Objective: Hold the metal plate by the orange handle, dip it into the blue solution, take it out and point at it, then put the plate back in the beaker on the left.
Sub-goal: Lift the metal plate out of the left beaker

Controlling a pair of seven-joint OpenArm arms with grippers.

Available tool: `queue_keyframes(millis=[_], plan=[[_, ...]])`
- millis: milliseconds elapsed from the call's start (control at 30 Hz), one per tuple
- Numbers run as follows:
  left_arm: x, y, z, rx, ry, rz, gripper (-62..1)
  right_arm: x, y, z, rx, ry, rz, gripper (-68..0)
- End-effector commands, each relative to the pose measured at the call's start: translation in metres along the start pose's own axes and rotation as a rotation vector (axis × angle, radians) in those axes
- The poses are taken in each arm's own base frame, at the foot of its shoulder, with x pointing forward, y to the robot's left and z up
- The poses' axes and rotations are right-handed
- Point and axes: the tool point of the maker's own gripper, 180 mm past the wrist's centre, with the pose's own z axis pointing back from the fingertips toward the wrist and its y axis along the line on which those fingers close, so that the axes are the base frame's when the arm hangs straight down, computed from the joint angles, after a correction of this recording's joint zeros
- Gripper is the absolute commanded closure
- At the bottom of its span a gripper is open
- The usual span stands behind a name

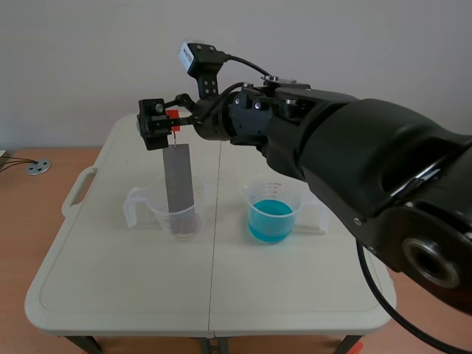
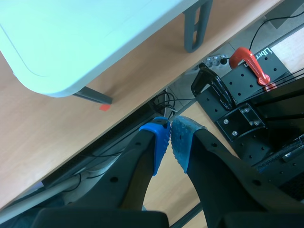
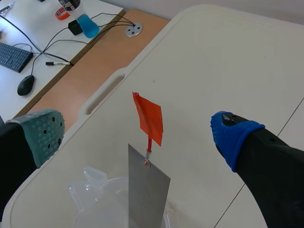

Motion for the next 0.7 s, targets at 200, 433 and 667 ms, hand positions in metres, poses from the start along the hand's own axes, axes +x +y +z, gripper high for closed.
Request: queue_keyframes(millis=[200,433,667], plan=[[0.0038,-0.0004,0.0016,-0.004,-0.015,0.001,-6.8,0.0282,0.02,-0.0067,0.046,-0.061,0.016,-44.5],[0.0038,-0.0004,0.0016,-0.004,-0.015,0.001,-6.9,0.0282,0.02,-0.0067,0.046,-0.061,0.016,-34.5],[0.0038,-0.0004,0.0016,-0.004,-0.015,0.001,-6.8,0.0283,0.02,-0.0067,0.047,-0.062,0.016,-24.9]])
